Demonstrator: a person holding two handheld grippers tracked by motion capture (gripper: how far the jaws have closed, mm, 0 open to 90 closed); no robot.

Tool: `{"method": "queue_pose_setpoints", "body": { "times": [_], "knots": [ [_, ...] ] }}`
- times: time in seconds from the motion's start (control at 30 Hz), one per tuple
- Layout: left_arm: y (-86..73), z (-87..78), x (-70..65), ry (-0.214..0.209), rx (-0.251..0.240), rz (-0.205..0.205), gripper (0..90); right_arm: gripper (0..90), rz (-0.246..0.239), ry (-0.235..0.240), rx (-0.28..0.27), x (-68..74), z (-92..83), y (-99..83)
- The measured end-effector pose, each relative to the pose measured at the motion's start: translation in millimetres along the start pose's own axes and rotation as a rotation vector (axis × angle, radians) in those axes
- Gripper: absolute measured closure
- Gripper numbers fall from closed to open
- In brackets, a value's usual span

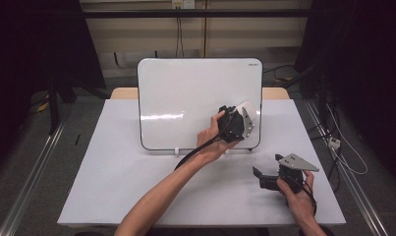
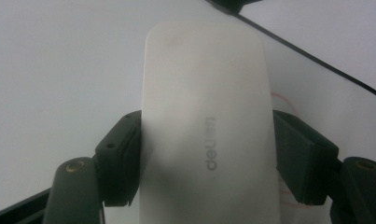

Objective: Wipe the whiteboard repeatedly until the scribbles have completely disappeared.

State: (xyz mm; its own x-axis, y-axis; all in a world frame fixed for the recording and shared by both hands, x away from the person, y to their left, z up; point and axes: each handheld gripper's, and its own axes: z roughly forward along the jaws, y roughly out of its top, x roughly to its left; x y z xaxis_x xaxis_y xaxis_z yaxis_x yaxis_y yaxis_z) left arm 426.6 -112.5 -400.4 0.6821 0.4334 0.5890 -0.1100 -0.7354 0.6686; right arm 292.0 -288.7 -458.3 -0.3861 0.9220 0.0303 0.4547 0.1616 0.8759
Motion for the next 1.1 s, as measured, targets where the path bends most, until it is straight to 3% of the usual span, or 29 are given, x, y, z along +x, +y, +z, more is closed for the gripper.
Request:
{"method": "queue_pose_setpoints", "body": {
  "times": [0.17,0.23,0.4,0.7,0.9,1.03,1.1],
  "knots": [
    [-3.1,-2.2,-13.1,-0.012,0.012,0.048,30.8,4.3,-0.001,0.002,0.0,0.2,1.2,0.2],
    [-3.4,-1.5,-11.9,-0.02,0.002,0.029,30.8,4.3,-0.002,0.003,0.0,0.5,0.7,0.3],
    [-2.0,-0.3,-7.6,-0.038,0.003,0.03,30.9,4.3,0.0,0.001,-0.003,-0.1,-0.4,0.0],
    [7.9,1.0,19.8,-0.025,0.011,0.034,30.9,4.3,0.0,0.002,-0.006,-0.8,-1.0,-0.2],
    [12.7,2.0,40.2,-0.008,0.006,-0.007,30.9,4.3,0.002,0.002,-0.005,-1.6,-1.0,-0.4],
    [11.8,2.2,32.2,0.022,0.005,0.014,31.0,4.3,0.001,0.0,-0.007,-1.4,-1.3,-0.4],
    [9.6,1.9,26.3,0.013,0.003,0.024,31.0,4.3,-0.003,0.002,-0.006,-1.2,-0.9,-0.3]
  ]
}}
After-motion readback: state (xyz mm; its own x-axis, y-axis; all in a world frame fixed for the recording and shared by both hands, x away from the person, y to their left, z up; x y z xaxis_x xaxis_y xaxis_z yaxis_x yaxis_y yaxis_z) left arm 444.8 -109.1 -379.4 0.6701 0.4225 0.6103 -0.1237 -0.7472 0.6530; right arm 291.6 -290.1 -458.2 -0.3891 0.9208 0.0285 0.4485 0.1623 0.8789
